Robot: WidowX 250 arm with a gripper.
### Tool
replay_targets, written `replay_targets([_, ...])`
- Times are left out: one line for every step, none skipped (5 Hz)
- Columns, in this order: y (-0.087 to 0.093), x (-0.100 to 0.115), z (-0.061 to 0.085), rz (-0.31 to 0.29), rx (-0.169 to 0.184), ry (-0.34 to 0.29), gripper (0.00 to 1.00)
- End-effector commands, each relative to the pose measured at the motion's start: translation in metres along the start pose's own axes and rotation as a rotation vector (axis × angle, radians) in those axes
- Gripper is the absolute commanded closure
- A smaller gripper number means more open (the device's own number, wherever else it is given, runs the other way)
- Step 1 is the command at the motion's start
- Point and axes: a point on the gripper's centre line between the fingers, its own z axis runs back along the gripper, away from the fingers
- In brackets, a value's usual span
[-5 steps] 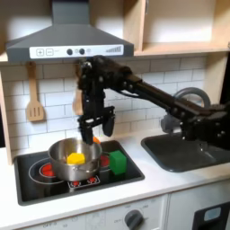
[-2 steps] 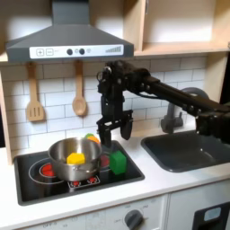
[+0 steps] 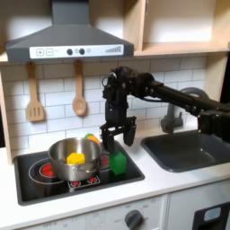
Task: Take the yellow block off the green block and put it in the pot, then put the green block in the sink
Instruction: 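Put the green block in the sink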
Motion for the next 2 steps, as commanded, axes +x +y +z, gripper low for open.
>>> replay_targets([-0.0005, -0.0020, -0.0096, -0.011, 0.021, 0.022, 0.00])
replay_targets([0.0019, -0.0020, -0.0114, -0.005, 0.031, 0.022, 0.00])
